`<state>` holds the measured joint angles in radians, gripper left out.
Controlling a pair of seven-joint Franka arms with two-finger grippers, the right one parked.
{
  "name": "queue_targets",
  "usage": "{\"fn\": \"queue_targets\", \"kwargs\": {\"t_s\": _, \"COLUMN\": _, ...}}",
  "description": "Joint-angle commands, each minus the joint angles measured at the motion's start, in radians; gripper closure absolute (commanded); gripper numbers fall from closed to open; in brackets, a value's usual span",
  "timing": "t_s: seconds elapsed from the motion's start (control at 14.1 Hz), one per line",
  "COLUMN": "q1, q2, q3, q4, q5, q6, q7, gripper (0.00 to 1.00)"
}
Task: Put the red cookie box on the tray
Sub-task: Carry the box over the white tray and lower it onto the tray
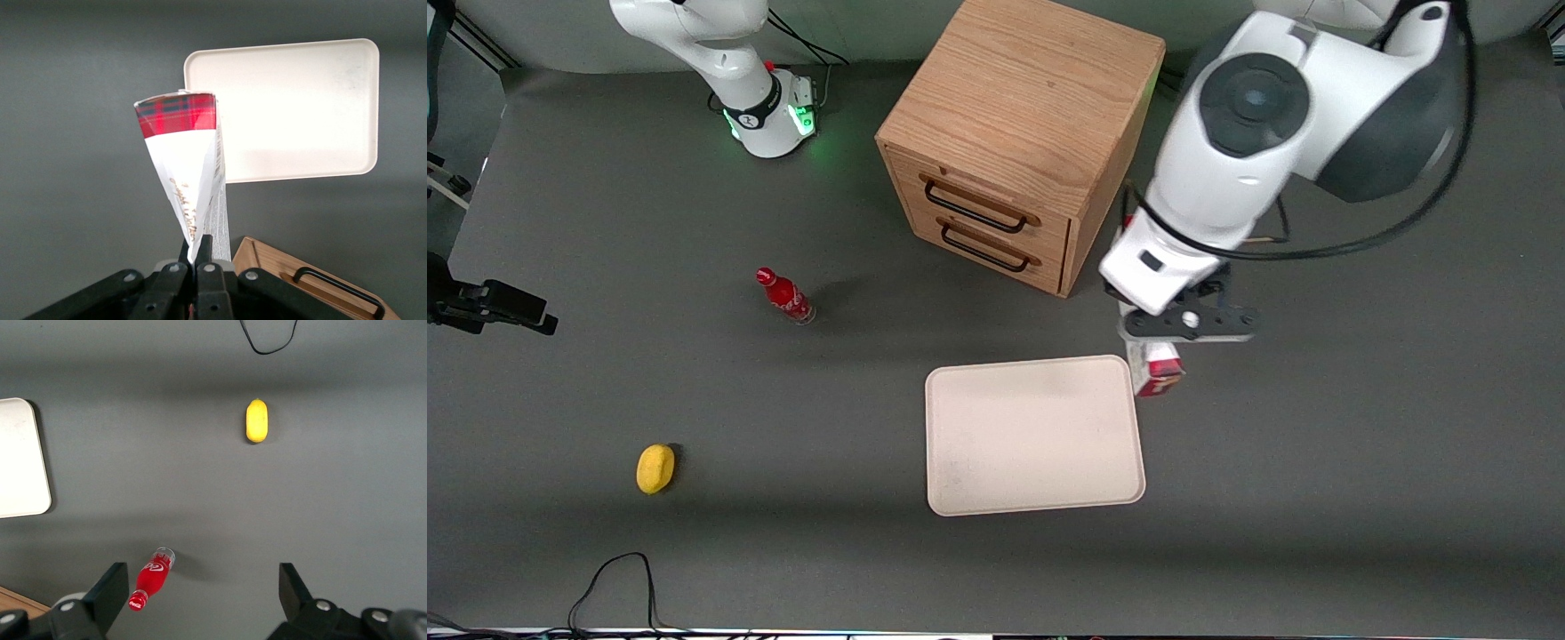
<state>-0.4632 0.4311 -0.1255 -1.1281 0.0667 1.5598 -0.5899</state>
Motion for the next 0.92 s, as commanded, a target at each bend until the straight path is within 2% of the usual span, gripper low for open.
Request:
{"fn": "queue_targets", "kwargs": {"t_s": 0.0, "q1": 0.008, "q2": 0.044, "q3": 0.018, "q4": 0.047, "q5": 0.004, "q6": -0.014, "q7": -0.011, "gripper": 1.00}}
{"fn": "queue_targets", "kwargs": {"t_s": 0.21, "q1": 0.021, "q2": 0.135, "q3": 0.026, "q4": 0.044, "q5": 0.007, "q6": 0.032, "q7": 0.010, "gripper": 1.00}}
{"fn": "queue_targets", "kwargs": {"t_s": 0.64, "q1": 0.051, "q2": 0.322, "q3": 0.029, "q4": 0.030, "q5": 0.027, "q6": 0.291, "q7": 0.045, "gripper": 1.00}}
{"fn": "queue_targets", "kwargs": {"t_s": 0.85, "q1": 0.051, "q2": 0.356, "q3": 0.030, "q4": -0.054, "q5": 0.042, "q6": 0.449, "q7": 0.044, "gripper": 1.00}}
